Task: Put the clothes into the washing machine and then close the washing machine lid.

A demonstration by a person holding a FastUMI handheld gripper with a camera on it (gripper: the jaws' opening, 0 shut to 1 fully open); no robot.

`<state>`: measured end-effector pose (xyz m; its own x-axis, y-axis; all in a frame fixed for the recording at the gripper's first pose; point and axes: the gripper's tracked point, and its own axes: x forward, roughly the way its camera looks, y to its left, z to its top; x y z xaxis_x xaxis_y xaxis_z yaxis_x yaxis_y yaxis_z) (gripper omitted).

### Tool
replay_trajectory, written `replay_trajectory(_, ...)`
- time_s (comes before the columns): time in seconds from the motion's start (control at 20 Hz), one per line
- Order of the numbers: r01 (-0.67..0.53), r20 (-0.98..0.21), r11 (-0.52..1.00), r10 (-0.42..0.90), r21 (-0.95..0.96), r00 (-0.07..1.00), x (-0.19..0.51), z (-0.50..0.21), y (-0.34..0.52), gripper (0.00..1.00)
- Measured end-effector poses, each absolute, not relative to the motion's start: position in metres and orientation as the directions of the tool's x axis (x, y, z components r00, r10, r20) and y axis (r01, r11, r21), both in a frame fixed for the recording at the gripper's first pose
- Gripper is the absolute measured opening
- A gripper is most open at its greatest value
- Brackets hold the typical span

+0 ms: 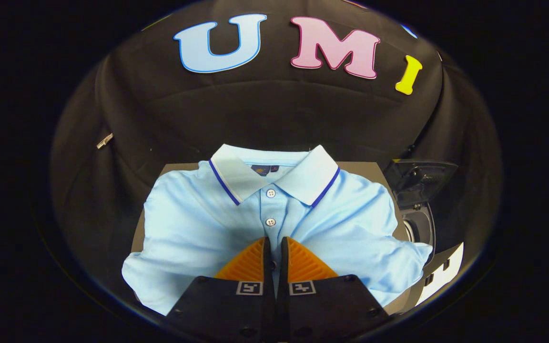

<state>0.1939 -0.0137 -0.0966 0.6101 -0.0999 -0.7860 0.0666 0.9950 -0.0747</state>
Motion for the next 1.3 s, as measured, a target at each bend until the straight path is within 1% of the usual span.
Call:
replay_trajectory(0.15,0.062,-0.768,0.996,-0.085,-0.059,0.635,0.195,-0.094,-0.013,0.05)
replay_trajectory(0.35,0.104,-0.691,0.992,-0.022,0.077,0.722,0.197,-0.080,-0.012,0.05)
replay_trajectory(0.45,0.111,-0.669,0.987,-0.005,0.116,0.743,0.195,-0.072,-0.012,0.05)
replay_trajectory(0.55,0.099,-0.654,0.990,-0.011,0.098,0.756,0.196,-0.064,-0.013,0.05)
replay_trajectory(0.8,0.042,-0.611,0.999,-0.045,-0.019,0.790,0.194,-0.037,-0.008,0.05)
replay_trajectory(0.9,0.029,-0.593,1.000,-0.030,-0.010,0.805,0.195,-0.022,-0.002,0.05)
replay_trajectory(1.05,0.032,-0.548,0.999,-0.019,0.015,0.836,0.195,0.003,-0.005,0.05)
replay_trajectory(1.3,0.052,-0.497,0.998,-0.056,-0.021,0.866,0.193,0.038,-0.032,0.05)
